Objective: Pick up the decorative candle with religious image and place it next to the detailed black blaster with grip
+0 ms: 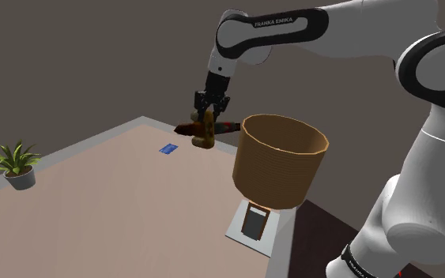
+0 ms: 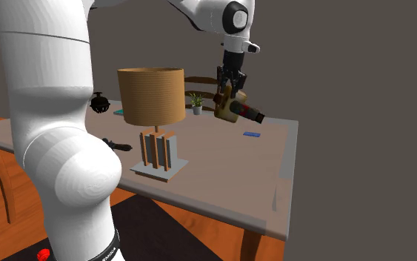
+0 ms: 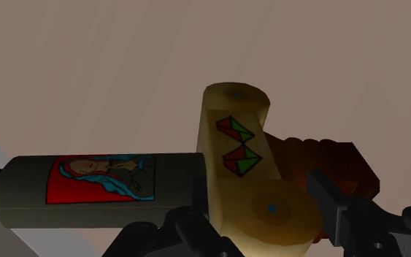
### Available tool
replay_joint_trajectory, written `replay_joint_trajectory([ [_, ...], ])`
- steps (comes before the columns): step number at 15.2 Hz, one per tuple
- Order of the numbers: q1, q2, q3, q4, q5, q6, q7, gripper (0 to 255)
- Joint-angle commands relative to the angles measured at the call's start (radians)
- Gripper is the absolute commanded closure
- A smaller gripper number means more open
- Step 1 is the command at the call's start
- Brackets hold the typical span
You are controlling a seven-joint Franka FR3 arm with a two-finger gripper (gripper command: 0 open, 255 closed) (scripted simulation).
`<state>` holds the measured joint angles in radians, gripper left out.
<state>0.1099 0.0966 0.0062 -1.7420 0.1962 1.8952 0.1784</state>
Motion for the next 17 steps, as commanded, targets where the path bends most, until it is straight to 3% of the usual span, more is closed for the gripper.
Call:
replay_joint_trajectory([
  [1,-0.001,-0.007,-0.001,0.021,-0.001,-0.026,0.003,255],
  [12,-0.004,0.000,-0.003,0.168,-0.007,-0.164,0.027,255],
  [17,0.056,-0.070,0.048,0.076,-0.015,-0.123,0.131,255],
])
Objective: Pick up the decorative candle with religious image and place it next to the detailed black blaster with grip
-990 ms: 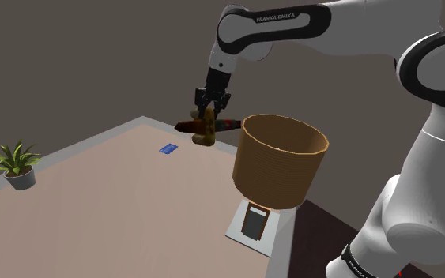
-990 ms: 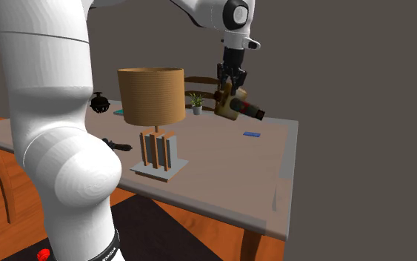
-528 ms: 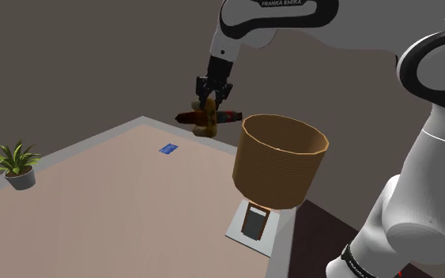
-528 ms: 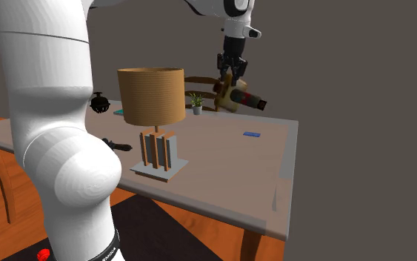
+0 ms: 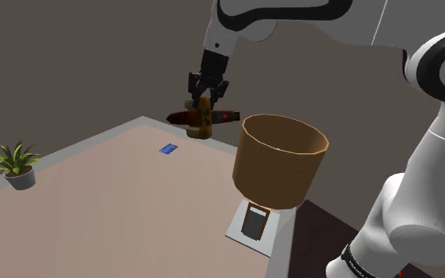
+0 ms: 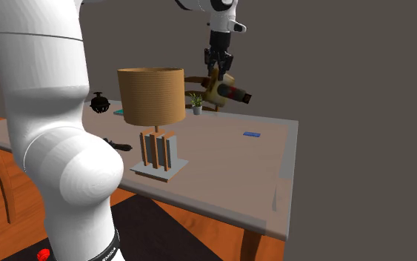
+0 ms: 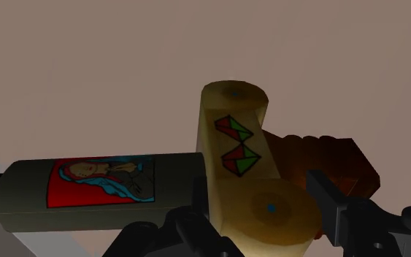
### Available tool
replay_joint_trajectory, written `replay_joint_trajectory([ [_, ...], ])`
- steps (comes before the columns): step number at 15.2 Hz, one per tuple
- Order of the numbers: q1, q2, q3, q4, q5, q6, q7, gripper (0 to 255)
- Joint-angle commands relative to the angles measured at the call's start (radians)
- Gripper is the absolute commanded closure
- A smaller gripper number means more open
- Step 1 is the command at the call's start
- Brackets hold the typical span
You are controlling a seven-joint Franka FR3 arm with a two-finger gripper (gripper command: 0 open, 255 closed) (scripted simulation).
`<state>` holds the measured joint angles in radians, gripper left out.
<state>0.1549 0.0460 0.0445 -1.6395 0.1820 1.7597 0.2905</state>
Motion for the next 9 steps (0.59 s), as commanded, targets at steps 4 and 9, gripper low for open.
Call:
replay_joint_trajectory([
  [4,0.057,-0.058,0.054,-0.076,-0.005,0.040,0.107,255],
  [9,0.114,-0.084,0.113,-0.110,-0.012,0.067,0.222,255],
])
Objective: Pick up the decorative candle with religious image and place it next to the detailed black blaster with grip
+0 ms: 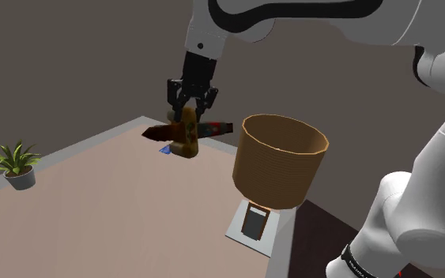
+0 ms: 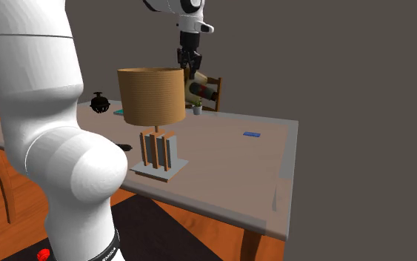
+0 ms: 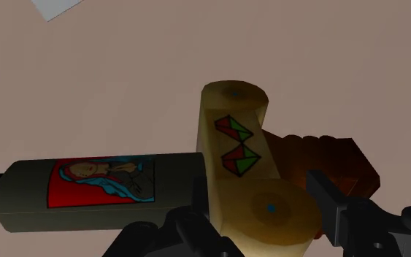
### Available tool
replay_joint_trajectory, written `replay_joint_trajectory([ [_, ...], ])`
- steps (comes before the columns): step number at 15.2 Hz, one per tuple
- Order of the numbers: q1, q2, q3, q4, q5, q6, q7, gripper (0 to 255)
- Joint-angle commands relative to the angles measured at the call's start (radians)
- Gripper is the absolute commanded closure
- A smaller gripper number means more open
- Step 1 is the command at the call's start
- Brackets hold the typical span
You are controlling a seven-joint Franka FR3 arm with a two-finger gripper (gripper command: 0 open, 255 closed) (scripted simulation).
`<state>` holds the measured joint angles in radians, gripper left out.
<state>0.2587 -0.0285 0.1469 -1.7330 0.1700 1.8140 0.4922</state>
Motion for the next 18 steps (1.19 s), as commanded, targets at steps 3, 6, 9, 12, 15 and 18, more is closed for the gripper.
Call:
replay_joint_trajectory([
  [3,0.044,-0.013,0.048,-0.022,-0.007,0.026,0.091,255],
  [6,0.078,-0.007,0.085,-0.017,-0.016,0.038,0.164,255],
  [9,0.113,0.008,0.123,-0.001,-0.029,0.047,0.238,255],
  [12,0.148,0.033,0.160,0.026,-0.048,0.053,0.315,255],
  [15,0.186,0.068,0.196,0.065,-0.072,0.056,0.393,255],
  [18,0.227,0.113,0.230,0.116,-0.104,0.054,0.473,255],
])
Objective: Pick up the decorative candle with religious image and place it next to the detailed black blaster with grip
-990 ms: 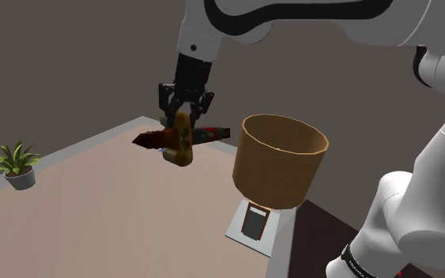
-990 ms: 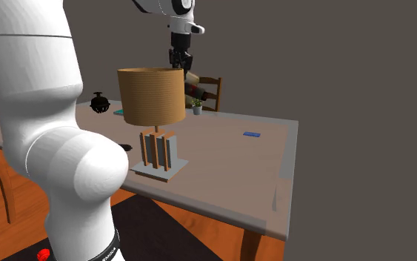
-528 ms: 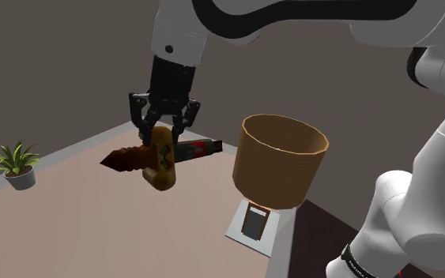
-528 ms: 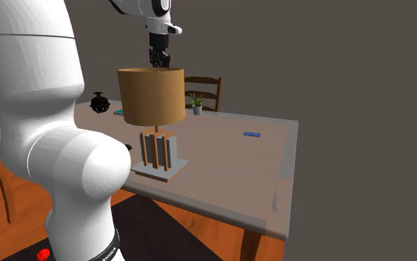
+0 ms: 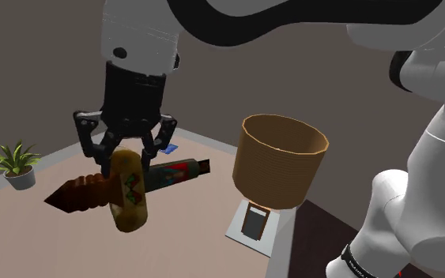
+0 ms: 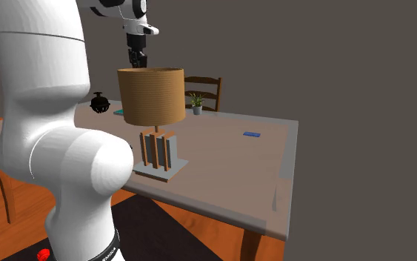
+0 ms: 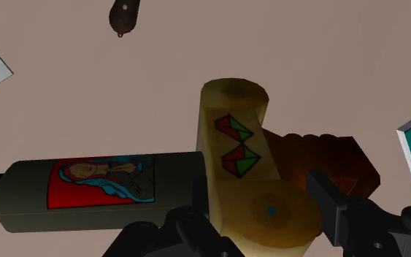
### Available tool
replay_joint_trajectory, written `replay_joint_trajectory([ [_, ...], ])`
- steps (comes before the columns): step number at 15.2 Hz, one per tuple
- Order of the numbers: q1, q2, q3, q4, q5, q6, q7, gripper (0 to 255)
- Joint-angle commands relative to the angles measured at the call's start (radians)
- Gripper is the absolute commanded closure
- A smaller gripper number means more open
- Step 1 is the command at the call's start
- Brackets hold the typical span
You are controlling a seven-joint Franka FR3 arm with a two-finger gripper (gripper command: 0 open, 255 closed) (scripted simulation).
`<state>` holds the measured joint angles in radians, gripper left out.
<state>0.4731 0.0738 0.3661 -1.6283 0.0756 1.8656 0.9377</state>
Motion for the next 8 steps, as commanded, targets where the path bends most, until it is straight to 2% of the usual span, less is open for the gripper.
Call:
replay_joint_trajectory([
  [1,0.028,0.028,0.021,0.031,-0.021,0.001,0.054,255],
  [6,0.113,0.132,0.066,0.156,-0.093,-0.021,0.187,255],
  [7,0.142,0.170,0.077,0.204,-0.119,-0.032,0.227,255],
  [8,0.142,0.168,0.075,0.187,-0.117,-0.018,0.225,255],
])
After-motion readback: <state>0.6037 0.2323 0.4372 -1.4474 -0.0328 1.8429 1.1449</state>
